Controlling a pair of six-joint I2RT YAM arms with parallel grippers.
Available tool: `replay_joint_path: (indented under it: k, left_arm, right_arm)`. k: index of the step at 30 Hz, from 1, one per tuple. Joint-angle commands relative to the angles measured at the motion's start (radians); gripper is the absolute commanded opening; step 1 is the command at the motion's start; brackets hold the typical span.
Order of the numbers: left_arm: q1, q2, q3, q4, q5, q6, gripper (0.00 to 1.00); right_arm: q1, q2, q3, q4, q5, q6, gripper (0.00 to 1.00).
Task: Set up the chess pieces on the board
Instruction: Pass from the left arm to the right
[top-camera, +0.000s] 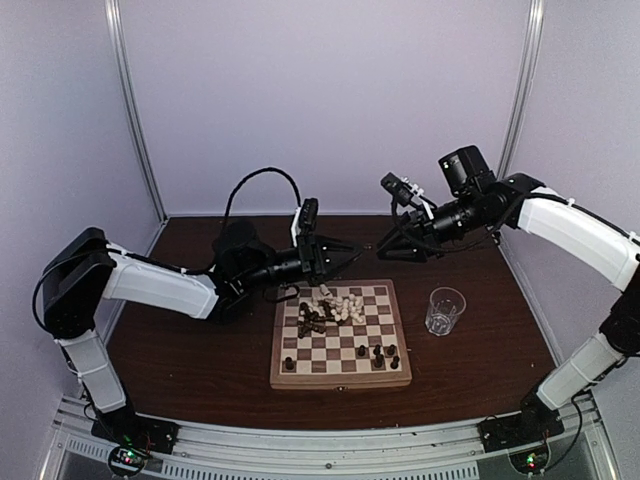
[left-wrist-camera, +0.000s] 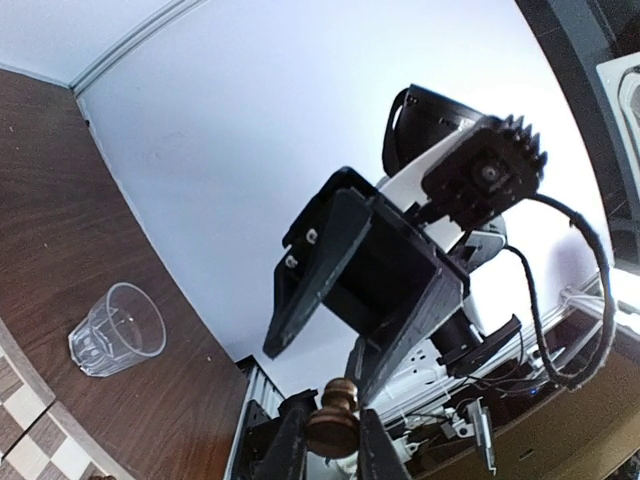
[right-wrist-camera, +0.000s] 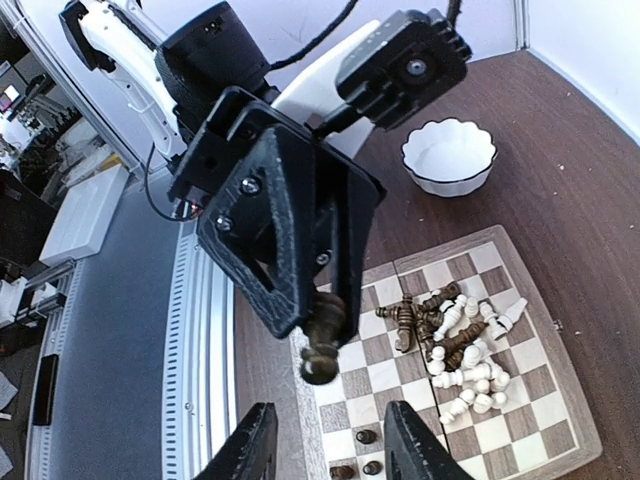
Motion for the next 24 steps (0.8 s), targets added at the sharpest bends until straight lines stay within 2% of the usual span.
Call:
replay_joint_path:
  k: [1,9,24]
  left_arm:
    - [0.014,0.079,0.019,0.283,-0.011,-0.173,0.04]
    - [0.015,0.092,0.006,0.305,-0.025,-0.193,0.03]
    - [0.014,0.144,0.007,0.372,-0.028,-0.246,0.03]
  right_arm:
    - [0.020,0.025,0.034,0.047,-0.065,0.069,0.39]
    - [0.036,0.044,0.046,0.078,-0.060,0.100,0.39]
    - [0.036,0.069,0.065,0.138,-0.078,0.184,0.30]
